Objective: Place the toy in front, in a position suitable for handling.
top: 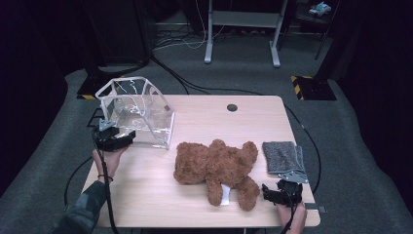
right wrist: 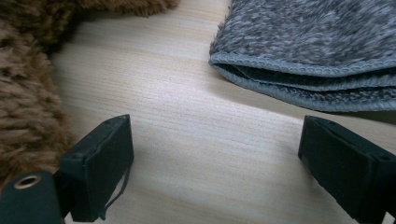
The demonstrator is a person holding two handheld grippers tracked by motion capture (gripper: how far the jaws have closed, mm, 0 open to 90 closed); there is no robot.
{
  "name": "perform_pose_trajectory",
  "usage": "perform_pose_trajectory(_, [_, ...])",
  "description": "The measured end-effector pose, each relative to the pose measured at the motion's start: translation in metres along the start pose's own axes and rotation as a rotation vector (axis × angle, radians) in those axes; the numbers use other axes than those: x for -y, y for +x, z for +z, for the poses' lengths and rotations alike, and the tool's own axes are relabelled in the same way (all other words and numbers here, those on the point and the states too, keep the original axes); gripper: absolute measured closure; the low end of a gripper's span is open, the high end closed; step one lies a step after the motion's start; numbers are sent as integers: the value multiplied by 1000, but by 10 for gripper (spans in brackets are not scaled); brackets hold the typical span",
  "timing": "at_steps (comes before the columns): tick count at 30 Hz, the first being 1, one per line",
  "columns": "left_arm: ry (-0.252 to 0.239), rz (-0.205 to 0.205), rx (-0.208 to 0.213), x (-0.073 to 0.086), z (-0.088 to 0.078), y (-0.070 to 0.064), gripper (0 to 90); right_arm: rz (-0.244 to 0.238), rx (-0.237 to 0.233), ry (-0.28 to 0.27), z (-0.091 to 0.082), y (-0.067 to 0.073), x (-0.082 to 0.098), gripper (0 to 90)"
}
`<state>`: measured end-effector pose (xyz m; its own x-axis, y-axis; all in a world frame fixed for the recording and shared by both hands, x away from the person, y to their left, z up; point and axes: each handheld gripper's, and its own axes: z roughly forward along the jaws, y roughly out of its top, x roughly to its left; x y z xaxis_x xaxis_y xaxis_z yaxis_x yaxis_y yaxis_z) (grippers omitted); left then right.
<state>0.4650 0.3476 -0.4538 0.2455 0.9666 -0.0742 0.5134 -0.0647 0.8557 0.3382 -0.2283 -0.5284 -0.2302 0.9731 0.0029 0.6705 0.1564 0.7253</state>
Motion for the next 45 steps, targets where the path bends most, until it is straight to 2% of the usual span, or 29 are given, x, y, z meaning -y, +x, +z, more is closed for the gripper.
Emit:
perform_pose_trajectory(3, [6,28,35,0,2,-15,277,0,0,0,0,0,0,96])
perform_pose_trajectory(4, [6,28,35,0,2,-15,277,0,0,0,0,0,0,96])
perform_pose_trajectory(5, [5,46,56,-1,3,-24,277,0,0,0,0,0,0,96])
perform_pose_trajectory(10, [3,70,95,-2,10,-43,289,0,0,0,0,0,0,96])
perform_pose_trajectory(17, [10,61,132,-2,17,-56,330,-1,0,0,0,0,0,96])
perform_pose_trajectory(18, [-2,52,131,-1,18,-58,338,0,-1,0,0,0,0,96])
perform_pose_trajectory(19, [1,58,125,-2,18,-59,356,-1,-1,0,0,0,0,96])
perform_pose_trajectory(22, [-9,59,97,-2,22,-60,500,-1,-1,0,0,0,0,96])
perform_pose_trajectory(25, [2,54,122,-2,26,-59,632,-1,-1,0,0,0,0,96])
perform_pose_trajectory(27, [5,70,118,-3,27,-61,687,0,-1,0,0,0,0,96])
perform_pose_trajectory(35, [4,70,141,-6,33,-50,729,0,-1,0,0,0,0,96])
perform_pose_trajectory(40, [6,57,132,-8,35,-43,745,0,0,0,0,0,0,96])
perform_pose_trajectory(45, [12,78,121,-8,36,-41,741,0,-1,0,0,0,0,97])
